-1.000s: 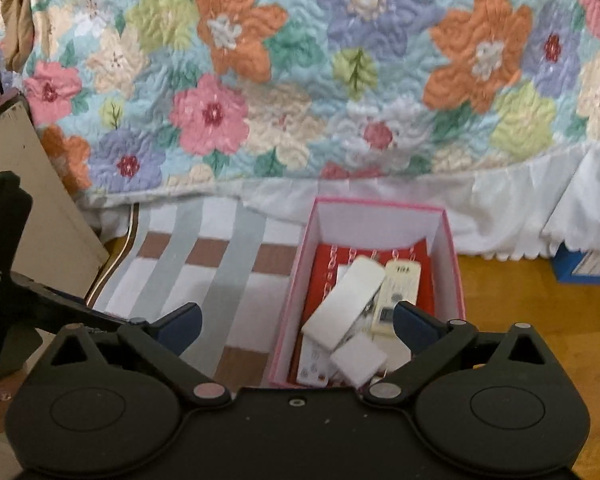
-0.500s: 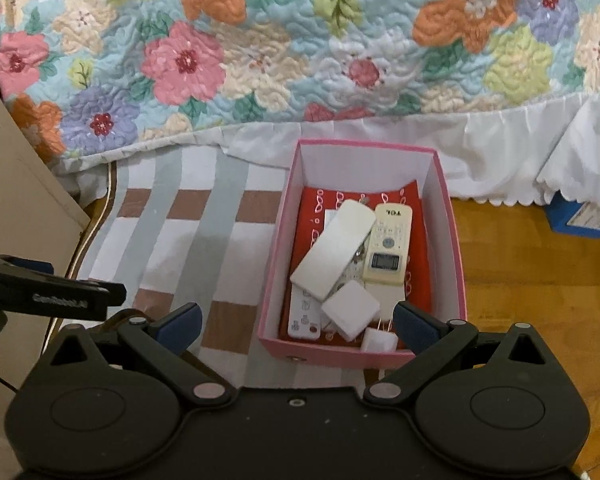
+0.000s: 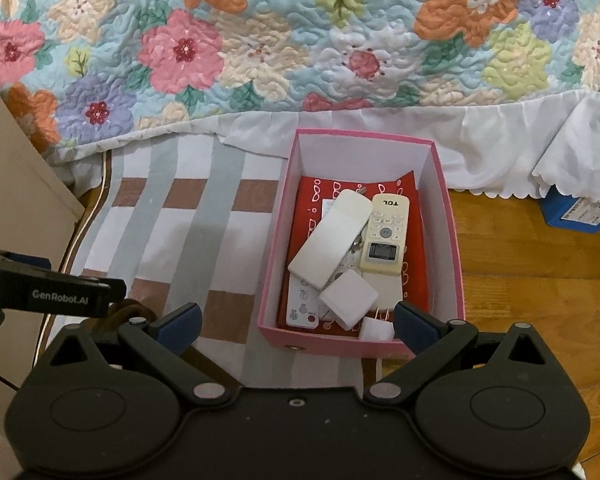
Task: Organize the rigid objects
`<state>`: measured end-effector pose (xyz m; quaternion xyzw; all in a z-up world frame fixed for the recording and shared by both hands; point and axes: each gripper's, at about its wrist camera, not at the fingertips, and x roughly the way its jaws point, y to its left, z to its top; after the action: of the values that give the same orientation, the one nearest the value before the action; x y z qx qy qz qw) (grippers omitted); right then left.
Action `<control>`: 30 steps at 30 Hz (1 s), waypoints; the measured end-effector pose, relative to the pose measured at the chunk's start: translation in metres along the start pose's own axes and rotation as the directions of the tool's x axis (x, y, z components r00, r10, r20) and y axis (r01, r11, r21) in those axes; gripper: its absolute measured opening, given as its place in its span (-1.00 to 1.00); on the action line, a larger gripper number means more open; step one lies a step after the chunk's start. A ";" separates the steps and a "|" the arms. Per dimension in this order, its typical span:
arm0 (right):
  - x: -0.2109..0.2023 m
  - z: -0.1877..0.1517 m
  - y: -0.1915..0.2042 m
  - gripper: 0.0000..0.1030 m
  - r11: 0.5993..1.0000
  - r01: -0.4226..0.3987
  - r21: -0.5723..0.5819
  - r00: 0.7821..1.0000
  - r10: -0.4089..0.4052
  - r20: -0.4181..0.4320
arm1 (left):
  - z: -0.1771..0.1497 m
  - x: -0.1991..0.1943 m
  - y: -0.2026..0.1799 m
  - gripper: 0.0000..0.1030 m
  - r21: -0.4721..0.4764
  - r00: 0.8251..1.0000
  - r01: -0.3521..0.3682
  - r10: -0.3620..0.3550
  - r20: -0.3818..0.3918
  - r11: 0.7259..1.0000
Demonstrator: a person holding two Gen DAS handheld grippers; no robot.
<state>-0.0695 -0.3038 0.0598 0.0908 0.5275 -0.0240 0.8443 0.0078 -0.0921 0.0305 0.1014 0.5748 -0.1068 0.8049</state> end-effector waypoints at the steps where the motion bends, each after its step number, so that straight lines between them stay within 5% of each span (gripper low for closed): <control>1: 0.000 0.000 0.000 1.00 1.000 -0.003 0.002 1.000 0.003 -0.005 | 0.000 0.001 0.000 0.92 0.001 1.000 0.000 0.000 -0.002 1.000; 30: 0.019 -0.002 -0.008 1.00 0.999 0.029 0.018 0.997 -0.028 -0.068 | 0.000 0.005 -0.014 0.92 0.049 1.000 -0.005 0.006 -0.017 0.999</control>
<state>-0.0634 -0.3101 0.0407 0.0921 0.5567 -0.0382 0.8247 0.0052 -0.1059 0.0254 0.1237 0.5785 -0.1177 0.7976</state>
